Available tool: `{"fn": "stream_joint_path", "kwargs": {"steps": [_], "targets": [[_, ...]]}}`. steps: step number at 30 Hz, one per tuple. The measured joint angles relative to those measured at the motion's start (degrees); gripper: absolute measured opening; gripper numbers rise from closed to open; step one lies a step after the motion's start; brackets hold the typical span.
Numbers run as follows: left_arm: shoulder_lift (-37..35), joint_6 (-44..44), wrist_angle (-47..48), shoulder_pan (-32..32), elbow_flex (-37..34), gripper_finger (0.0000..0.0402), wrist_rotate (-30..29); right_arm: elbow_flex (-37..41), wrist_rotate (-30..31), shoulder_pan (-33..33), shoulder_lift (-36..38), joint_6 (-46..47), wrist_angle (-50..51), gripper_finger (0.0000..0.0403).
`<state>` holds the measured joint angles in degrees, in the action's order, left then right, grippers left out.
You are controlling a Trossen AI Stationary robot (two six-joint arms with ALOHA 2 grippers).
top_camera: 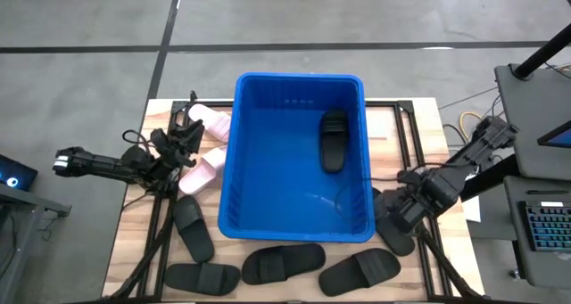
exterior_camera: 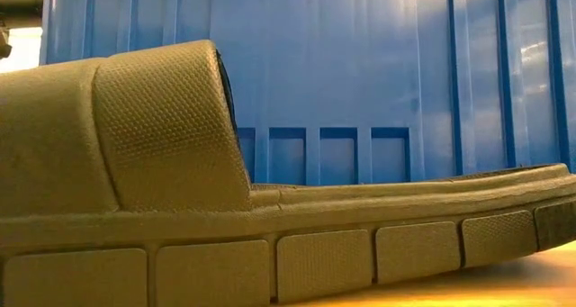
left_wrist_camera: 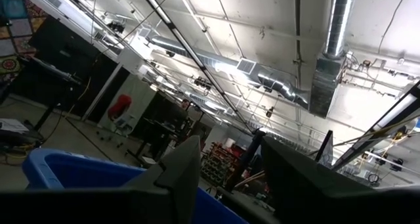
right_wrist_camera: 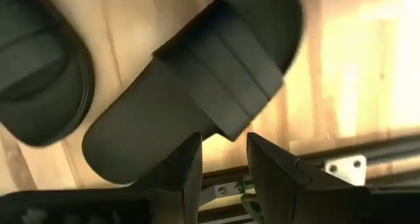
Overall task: Pick and place slides into bin
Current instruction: Put the black slide into the blue bin
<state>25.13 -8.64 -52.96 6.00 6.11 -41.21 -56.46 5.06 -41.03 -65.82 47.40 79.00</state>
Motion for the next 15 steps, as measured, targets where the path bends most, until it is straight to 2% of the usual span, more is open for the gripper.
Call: {"fn": "stream_joint_path", "kwargs": {"steps": [4, 9, 15], "targets": [[0.3, 0.0, -0.1, 0.0, 0.0, 0.0148, 0.0, 2.8, -1.0, -2.3, 0.0, 2.3, -0.6, 0.0142], [0.4, 0.0, 0.0, 0.0, 0.0, 0.0148, -0.1, 4.4, -1.0, -3.0, 0.0, 3.4, -2.7, 0.02], [0.3, 0.0, 0.0, 0.0, 0.0, 0.0148, -0.1, 8.5, -1.5, -3.2, 0.0, 2.8, -12.6, 0.026]]}}
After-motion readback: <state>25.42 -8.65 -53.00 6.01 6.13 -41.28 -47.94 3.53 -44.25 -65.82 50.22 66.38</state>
